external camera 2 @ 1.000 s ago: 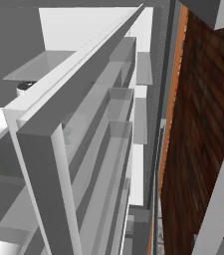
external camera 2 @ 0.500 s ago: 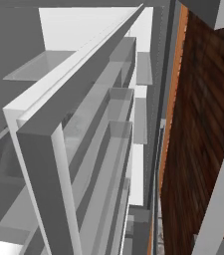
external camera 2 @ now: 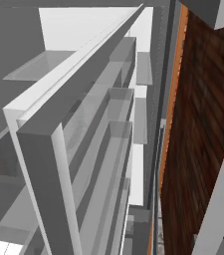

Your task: Place two dumplings into each of the tupperware containers and then place the containers in the fridge.

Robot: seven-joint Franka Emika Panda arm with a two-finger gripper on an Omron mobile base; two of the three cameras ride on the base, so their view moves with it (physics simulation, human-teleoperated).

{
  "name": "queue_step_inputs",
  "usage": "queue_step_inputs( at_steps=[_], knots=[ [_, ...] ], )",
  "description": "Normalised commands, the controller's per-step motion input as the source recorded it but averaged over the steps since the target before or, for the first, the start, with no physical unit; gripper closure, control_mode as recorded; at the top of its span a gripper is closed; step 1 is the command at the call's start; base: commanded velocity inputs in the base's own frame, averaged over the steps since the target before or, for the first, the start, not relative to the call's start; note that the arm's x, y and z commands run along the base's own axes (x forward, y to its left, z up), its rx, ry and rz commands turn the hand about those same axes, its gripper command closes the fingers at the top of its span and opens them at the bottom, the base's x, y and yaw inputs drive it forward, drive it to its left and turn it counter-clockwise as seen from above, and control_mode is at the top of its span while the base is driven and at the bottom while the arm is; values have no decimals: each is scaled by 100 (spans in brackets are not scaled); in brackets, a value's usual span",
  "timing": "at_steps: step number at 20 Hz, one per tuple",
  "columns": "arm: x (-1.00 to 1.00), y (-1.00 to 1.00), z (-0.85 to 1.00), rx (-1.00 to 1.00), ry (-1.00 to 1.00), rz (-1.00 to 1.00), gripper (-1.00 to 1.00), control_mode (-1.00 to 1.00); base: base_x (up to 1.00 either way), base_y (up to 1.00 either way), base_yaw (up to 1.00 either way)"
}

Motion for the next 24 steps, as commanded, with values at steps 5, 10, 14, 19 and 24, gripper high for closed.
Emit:
queue_step_inputs(
  at_steps=[5,10,14,19,24],
  knots=[
    [35,23,-26,0,0,4,100,-100,0,0,0],
    [9,23,-40,0,-5,0,100,-100,0,0,0],
    [11,16,-33,0,-7,0,100,-100,0,0,0],
    [39,4,-14,0,-5,0,100,-100,0,0,0],
    [48,0,0,0,-2,0,100,-100,0,0,0]
  ],
)
